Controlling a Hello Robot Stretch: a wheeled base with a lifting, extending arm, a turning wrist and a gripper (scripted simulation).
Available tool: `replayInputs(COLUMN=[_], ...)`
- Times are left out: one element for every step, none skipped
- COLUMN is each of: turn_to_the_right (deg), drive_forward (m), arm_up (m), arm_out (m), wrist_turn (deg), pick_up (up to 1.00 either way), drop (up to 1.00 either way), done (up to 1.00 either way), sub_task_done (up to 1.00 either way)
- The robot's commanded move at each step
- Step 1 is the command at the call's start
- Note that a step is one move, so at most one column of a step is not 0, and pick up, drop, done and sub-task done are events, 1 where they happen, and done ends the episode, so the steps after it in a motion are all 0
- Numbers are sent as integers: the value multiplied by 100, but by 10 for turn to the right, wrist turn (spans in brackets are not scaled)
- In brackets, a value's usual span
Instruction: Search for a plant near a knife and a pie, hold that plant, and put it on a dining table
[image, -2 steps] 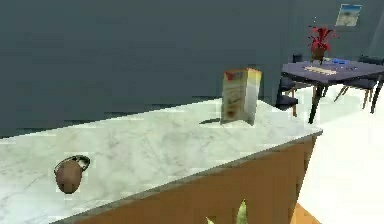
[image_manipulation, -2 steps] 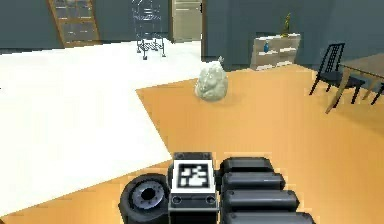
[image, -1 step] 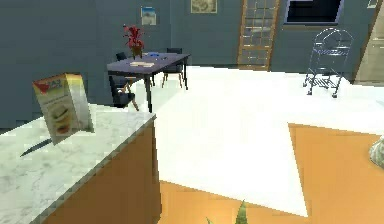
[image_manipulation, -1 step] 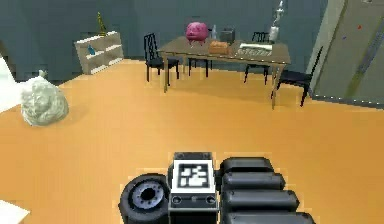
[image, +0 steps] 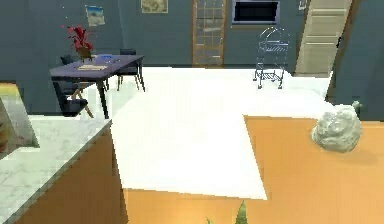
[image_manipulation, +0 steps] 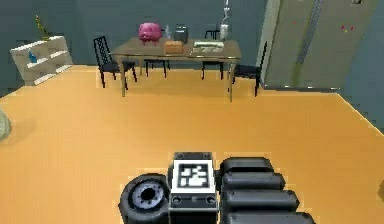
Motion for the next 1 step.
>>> replayInputs(turn_to_the_right=[0], drive_forward=[100], arm_up=[0], arm_out=[0], wrist_turn=[0], pick_up=[0], drop=[0], done=[0], sub_task_done=[0])
